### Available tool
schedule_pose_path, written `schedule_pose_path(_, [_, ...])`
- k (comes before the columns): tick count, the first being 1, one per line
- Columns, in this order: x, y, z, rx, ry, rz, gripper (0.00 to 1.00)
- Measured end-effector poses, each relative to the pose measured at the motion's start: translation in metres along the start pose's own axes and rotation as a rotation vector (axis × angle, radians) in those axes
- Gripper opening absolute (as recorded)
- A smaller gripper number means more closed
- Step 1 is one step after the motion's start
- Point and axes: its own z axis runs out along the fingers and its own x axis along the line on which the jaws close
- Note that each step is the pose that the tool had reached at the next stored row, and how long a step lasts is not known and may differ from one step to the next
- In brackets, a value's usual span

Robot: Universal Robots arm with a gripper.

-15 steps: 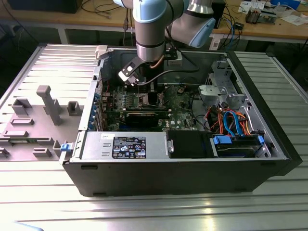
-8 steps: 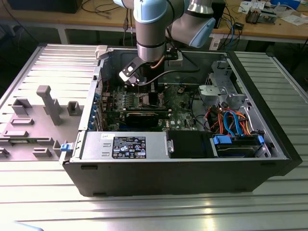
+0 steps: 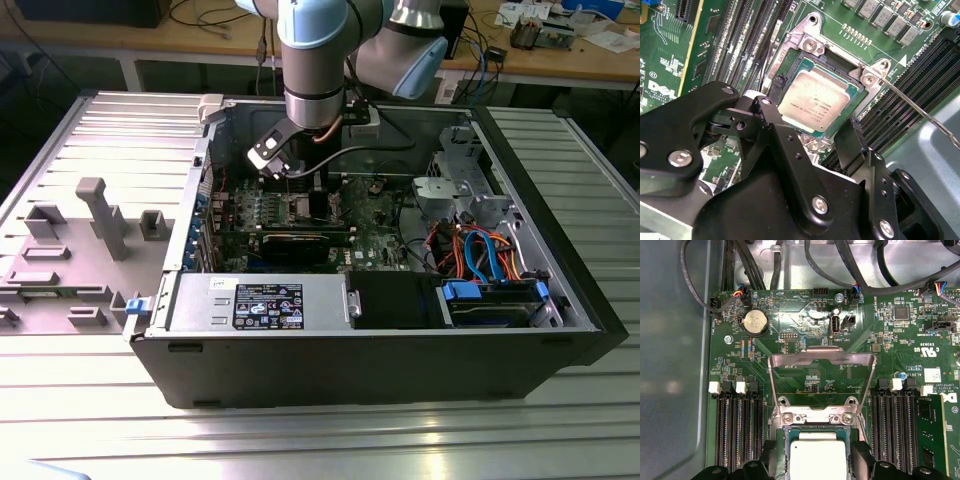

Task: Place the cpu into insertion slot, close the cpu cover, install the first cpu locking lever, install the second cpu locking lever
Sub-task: 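Place the cpu into insertion slot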

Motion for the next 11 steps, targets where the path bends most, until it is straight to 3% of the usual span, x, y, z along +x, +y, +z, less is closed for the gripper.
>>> schedule_pose_path(5, [0.0000, 0.0003, -0.0040, 0.0001, -0.0002, 0.000, 0.69])
schedule_pose_path(11, [0.0001, 0.0015, -0.0179, 0.0010, 0.0000, 0.000, 0.69])
